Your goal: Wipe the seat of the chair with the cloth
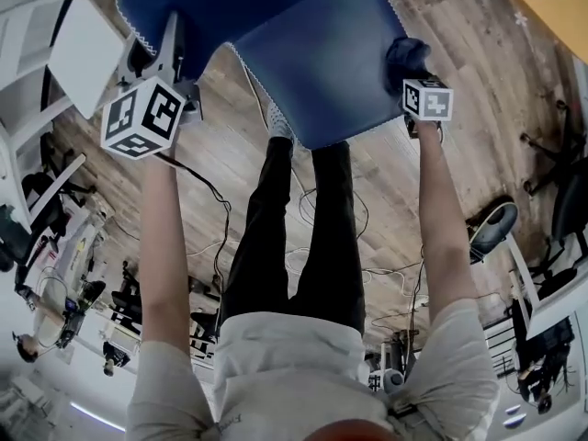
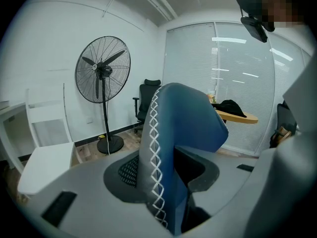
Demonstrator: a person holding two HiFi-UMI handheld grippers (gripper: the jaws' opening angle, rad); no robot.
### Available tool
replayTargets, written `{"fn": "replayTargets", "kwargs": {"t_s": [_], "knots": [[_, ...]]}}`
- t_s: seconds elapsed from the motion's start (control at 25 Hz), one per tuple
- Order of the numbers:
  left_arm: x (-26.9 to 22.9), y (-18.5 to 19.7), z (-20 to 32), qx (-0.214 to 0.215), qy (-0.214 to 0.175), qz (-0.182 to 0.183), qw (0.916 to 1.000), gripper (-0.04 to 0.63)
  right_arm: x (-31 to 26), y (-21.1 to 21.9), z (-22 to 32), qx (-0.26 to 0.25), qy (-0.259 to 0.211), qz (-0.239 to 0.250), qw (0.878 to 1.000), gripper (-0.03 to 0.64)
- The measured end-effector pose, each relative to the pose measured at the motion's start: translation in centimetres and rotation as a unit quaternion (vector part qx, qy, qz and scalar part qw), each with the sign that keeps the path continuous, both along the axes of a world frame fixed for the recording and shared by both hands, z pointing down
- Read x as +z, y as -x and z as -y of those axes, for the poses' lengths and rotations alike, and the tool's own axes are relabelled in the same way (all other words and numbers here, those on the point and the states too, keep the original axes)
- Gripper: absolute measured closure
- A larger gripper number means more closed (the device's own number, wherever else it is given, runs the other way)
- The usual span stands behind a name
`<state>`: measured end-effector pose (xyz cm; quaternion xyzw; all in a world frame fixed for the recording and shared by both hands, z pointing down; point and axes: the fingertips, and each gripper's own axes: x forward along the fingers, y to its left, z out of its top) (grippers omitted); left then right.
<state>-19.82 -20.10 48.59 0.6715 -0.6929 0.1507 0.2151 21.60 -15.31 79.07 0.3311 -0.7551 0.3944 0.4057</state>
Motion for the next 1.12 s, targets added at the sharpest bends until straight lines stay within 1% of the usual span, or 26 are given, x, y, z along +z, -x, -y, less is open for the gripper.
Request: {"fn": "replayTargets", "kwargs": {"t_s": [0.08,0.24,0.36,0.52,0.84,0.96,1.12], "knots": [[-0.2,0.4,-0.3,-0.001,-0.003,0.001,1.0000,0.408,-0.3,0.2,-0.5,0.028,-0.005,-0.002,1.000,0.572],[-0.6,0.6,-0.6,0.006,-0.016,0.003,0.9999,0.408,-0.7,0.8,-2.5,0.061,-0.014,-0.010,0.998,0.572],[-0.7,0.5,-0.6,0.015,-0.026,0.001,0.9995,0.408,-0.8,1.1,-3.8,0.088,-0.016,-0.017,0.996,0.572],[-0.6,0.2,-0.8,0.037,-0.031,-0.007,0.9988,0.408,-0.6,1.4,-5.0,0.123,-0.016,-0.024,0.992,0.572],[-0.6,0.1,-0.8,0.083,-0.040,-0.025,0.9954,0.408,-0.7,3.2,-7.2,0.158,-0.012,-0.038,0.987,0.572],[-0.5,0.1,-0.8,0.098,-0.041,-0.033,0.9938,0.408,-0.8,4.4,-8.1,0.172,-0.006,-0.032,0.984,0.574],[-0.3,0.0,-0.8,0.113,-0.040,-0.043,0.9918,0.407,-0.7,6.1,-9.7,0.202,0.014,-0.007,0.979,0.572]]}}
